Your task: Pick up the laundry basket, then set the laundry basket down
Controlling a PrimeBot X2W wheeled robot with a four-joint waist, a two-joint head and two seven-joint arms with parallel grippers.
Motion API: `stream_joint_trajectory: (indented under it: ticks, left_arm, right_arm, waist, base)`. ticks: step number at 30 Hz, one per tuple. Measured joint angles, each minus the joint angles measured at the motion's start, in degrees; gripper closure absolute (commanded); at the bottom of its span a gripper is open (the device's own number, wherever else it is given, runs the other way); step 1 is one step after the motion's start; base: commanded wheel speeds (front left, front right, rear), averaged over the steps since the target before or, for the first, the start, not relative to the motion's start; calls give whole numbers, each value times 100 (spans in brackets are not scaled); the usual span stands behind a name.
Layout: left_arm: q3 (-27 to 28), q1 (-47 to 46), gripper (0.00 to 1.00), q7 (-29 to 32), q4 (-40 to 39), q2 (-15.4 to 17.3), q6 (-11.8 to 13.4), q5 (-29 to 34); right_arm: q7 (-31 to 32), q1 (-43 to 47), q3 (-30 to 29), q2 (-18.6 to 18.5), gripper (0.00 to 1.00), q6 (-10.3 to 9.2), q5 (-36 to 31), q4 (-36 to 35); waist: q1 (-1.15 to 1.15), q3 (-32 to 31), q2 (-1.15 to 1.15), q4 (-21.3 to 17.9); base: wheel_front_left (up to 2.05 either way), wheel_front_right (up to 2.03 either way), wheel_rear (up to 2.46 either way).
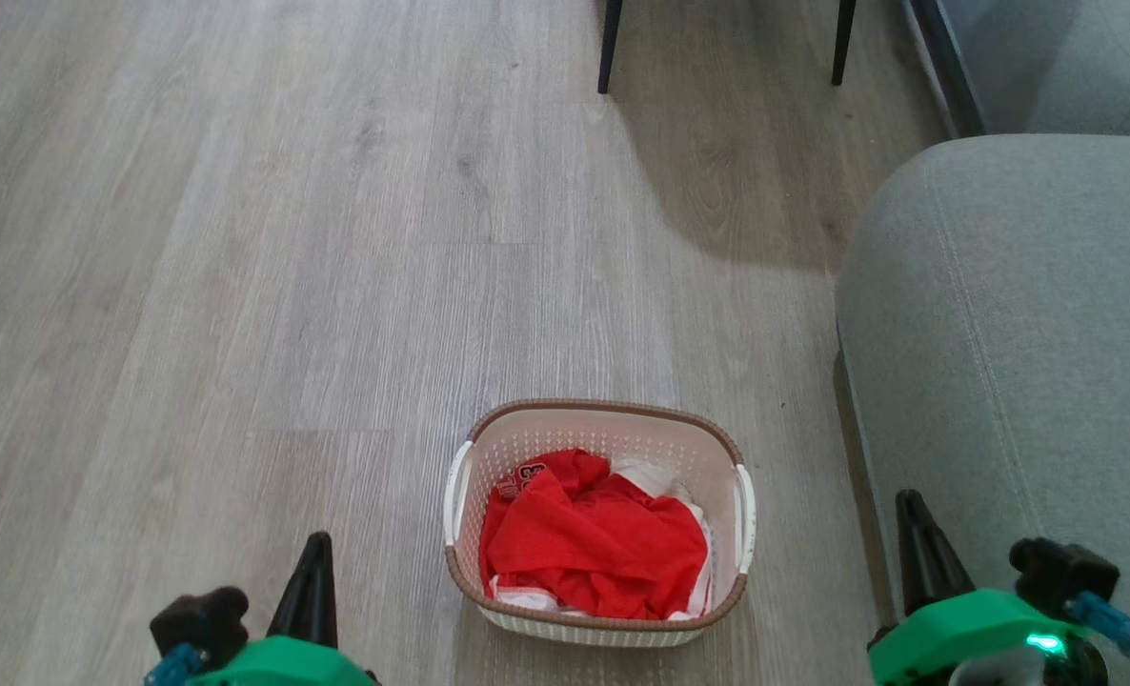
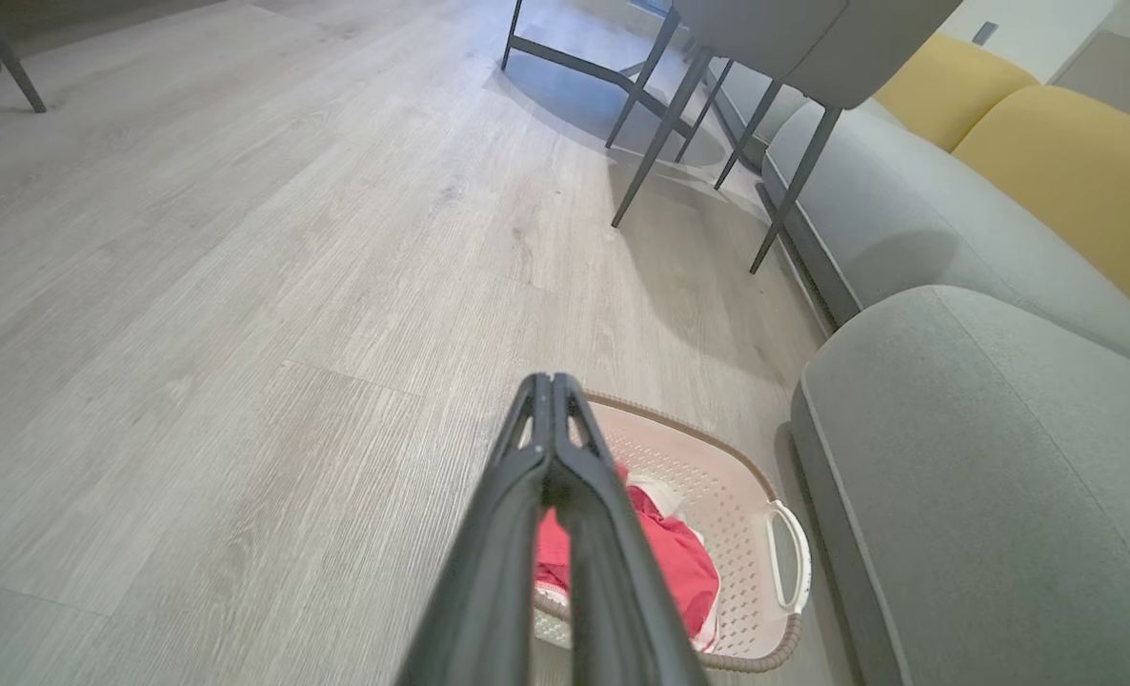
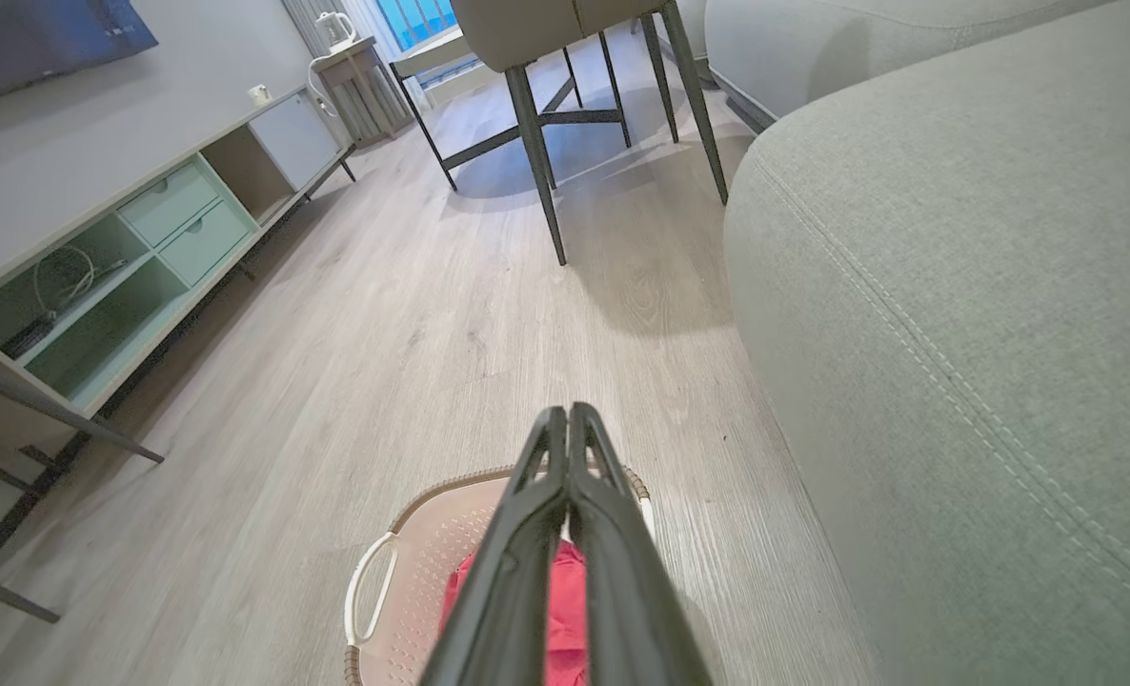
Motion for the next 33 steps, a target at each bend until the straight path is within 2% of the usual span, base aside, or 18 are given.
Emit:
stream_joint_trajectory:
  ticks: [33]
  left_arm:
    - [345, -386, 100, 470, 162, 29, -274, -2240]
  right_arm:
    - [488, -262, -285, -44, 100, 0, 2141, 204]
  waist:
    - [0, 32, 0, -184]
  base:
    - [0, 0, 0]
